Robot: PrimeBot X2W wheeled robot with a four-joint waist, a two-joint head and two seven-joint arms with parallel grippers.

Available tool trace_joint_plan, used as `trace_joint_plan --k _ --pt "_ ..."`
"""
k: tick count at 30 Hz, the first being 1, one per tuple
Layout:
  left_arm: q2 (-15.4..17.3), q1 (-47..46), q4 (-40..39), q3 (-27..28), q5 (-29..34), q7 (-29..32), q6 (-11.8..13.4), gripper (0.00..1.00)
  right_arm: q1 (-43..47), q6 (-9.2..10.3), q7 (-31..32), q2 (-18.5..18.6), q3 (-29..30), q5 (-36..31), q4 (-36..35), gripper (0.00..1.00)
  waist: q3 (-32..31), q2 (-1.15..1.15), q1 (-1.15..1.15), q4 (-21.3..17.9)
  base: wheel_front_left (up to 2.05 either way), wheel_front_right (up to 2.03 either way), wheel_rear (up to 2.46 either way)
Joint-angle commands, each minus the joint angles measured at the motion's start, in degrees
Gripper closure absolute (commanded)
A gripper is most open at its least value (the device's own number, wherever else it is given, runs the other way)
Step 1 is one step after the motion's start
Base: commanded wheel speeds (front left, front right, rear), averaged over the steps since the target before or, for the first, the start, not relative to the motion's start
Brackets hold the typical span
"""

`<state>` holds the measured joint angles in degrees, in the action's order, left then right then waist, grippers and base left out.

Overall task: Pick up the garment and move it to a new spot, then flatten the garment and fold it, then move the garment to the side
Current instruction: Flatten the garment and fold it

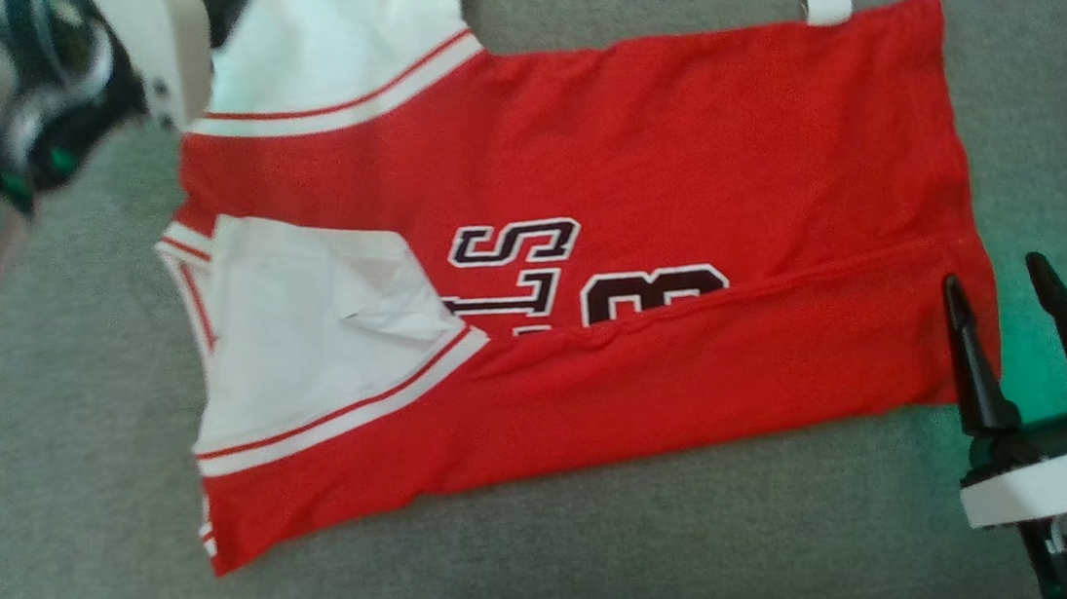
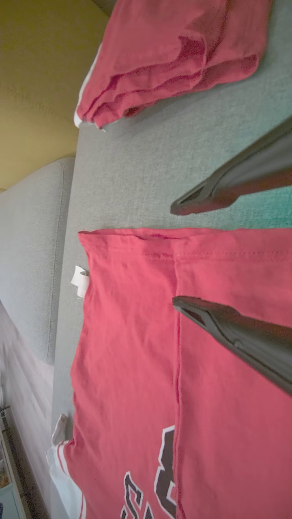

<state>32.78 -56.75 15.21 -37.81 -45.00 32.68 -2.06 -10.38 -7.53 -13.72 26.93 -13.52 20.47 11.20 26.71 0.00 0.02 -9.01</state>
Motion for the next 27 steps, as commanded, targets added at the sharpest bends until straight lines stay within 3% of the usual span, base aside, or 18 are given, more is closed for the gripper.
trace_joint_plan --k 1,8,20,22,23,24,25,27 --pt "1.6 -3.6 -0.2 1.9 -0.3 1.4 -0.3 0.0 0.1 0.04 -0.9 0.8 -0.7 -0.5 -1.4 0.0 2.3 0.0 -0.02 -2.3 0.0 0.0 0.0" --pt "2.1 -9.5 9.2 -0.1 0.0 9.1 -1.4 0.0 -1.0 0.04 -1.2 -1.1 -2.5 -0.7 -0.4 0.0 4.0 0.0 -0.02 -5.6 0.0 0.0 0.0" --pt "3.5 -10.3 14.1 -1.1 2.0 8.9 -0.3 0.01 -1.6 0.04 -1.3 -1.2 -2.4 -0.8 -0.7 0.0 4.1 0.0 -0.02 -7.3 0.0 0.0 0.0" --pt "3.4 -10.5 14.2 -0.9 2.0 8.5 -0.1 0.32 -1.7 0.04 -1.3 -1.1 -2.4 -0.9 -0.7 0.0 4.2 0.0 -0.02 -7.4 0.0 0.0 0.0" --pt "3.4 -10.6 14.1 -0.8 2.0 8.0 0.0 0.54 -1.9 0.04 -1.3 -1.0 -2.5 -1.0 -0.7 0.0 4.3 0.0 -0.02 -7.4 0.0 0.0 0.0" --pt "3.3 -10.7 14.2 -0.7 1.9 7.7 0.0 0.84 -2.0 0.04 -1.3 -0.9 -2.5 -1.0 -0.7 0.0 4.4 0.0 -0.02 -7.4 0.0 0.0 0.0" --pt "3.2 -10.7 14.3 -0.8 2.0 7.6 0.0 1.0 -2.2 0.04 -1.3 -0.8 -2.5 -1.0 -0.6 0.0 4.4 0.0 -0.02 -7.4 0.0 0.0 0.0" --pt "3.0 -10.8 14.5 -1.0 2.1 7.4 0.0 1.0 -2.7 0.04 -1.3 -0.4 -2.8 -1.2 -0.5 0.0 4.3 0.0 -0.02 -7.2 0.0 0.0 0.0"
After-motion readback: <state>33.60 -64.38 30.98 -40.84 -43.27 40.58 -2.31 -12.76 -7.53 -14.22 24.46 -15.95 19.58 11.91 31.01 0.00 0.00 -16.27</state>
